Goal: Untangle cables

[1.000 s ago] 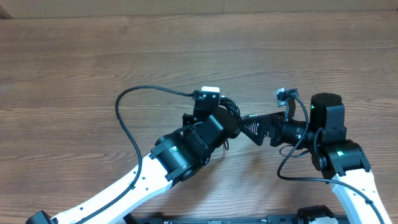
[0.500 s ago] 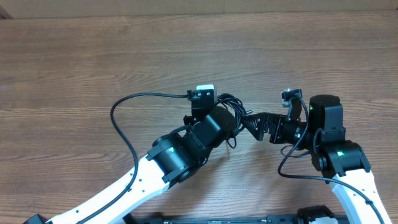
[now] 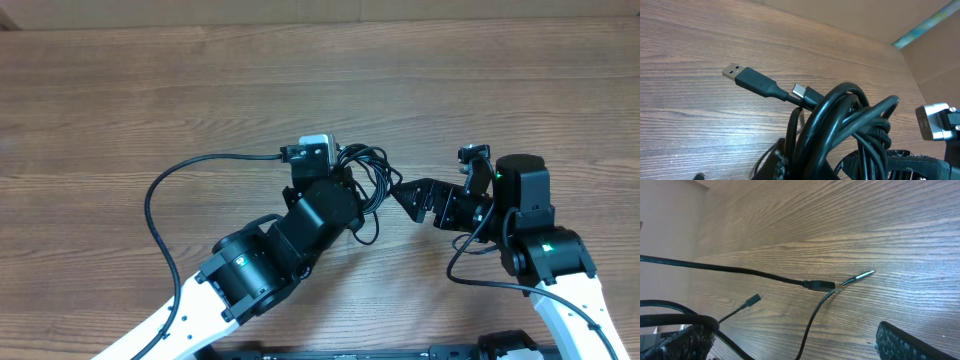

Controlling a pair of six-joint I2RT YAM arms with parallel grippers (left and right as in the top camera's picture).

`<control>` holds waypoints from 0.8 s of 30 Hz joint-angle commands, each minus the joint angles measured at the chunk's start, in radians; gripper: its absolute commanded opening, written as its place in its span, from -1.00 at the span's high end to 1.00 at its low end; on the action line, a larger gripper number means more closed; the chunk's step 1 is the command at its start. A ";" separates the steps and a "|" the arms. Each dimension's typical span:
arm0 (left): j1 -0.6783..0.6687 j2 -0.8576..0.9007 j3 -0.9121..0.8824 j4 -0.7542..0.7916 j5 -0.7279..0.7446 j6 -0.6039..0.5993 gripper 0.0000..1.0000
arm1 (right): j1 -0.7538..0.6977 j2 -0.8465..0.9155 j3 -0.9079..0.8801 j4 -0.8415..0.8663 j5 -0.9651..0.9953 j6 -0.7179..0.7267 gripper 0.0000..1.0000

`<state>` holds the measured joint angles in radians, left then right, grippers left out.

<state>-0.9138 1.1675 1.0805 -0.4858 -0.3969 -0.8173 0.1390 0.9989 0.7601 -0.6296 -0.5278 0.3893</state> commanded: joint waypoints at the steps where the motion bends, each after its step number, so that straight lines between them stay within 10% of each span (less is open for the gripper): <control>1: 0.004 -0.060 0.010 -0.012 -0.109 -0.014 0.92 | -0.008 0.000 0.019 -0.007 0.068 0.011 -1.00; 7: 0.005 -0.059 0.010 -0.103 -0.272 -0.065 0.92 | -0.008 0.000 0.019 0.081 -0.153 0.007 -1.00; 24: 0.004 -0.005 0.010 -0.074 -0.119 -0.089 0.91 | -0.008 0.000 0.019 0.152 -0.414 -0.124 -1.00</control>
<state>-0.9142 1.1595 1.0805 -0.5838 -0.5518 -0.8886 0.1326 1.0000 0.7605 -0.4828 -0.9138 0.3038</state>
